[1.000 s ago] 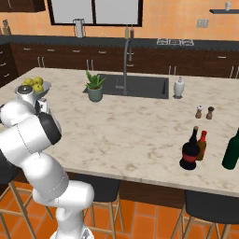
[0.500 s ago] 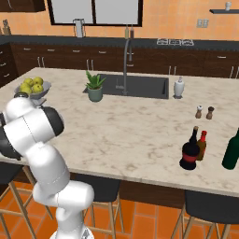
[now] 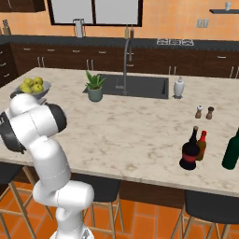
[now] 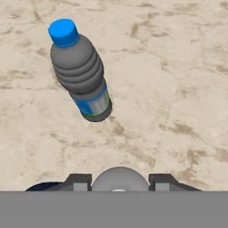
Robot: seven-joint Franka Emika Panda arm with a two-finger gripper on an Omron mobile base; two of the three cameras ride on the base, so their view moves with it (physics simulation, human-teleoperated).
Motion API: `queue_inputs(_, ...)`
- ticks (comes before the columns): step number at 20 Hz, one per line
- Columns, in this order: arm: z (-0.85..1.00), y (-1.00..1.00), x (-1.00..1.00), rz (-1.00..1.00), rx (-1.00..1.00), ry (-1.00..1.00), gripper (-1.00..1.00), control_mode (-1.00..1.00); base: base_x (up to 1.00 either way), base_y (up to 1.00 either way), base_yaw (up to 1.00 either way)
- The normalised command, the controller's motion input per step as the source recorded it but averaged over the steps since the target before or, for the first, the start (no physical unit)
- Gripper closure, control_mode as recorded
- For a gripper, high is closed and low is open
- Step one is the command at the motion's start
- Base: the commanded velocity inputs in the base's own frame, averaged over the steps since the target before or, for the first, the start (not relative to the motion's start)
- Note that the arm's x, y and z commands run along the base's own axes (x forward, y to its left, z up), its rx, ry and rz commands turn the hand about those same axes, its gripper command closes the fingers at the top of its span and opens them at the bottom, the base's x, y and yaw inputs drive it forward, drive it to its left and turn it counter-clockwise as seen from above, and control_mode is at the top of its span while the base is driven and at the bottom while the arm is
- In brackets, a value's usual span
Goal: Move the plastic bottles in the middle to the plastics group, and the glass bottles in the middle to the glass group.
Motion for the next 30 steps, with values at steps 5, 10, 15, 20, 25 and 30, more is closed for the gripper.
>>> queue_inputs(5,-0.34,-0.08,-0.13,0.00,0.00,-0.01,-1.00,-1.00,0.00,0.00,0.00)
queue_inputs(10,-0.09,-0.02,-0.20,0.00,0.00,-0.09,-1.00,-1.00,0.00,0.00,0.00)
queue_inputs(15,0.26,-0.02,-0.07,0.00,0.01,-0.09,-1.00,-1.00,0.00,0.00,0.00)
queue_inputs(20,0.60,-0.07,0.00,0.00,0.05,-0.02,-1.00,-1.00,0.00,0.00,0.00)
queue_inputs(25,0.48,-0.51,-0.21,0.00,0.09,-0.03,-1.00,-1.00,0.00,0.00,0.00)
queue_inputs(30,0.23,-0.94,-0.58,0.00,0.17,-0.07,-1.00,-1.00,0.00,0.00,0.00)
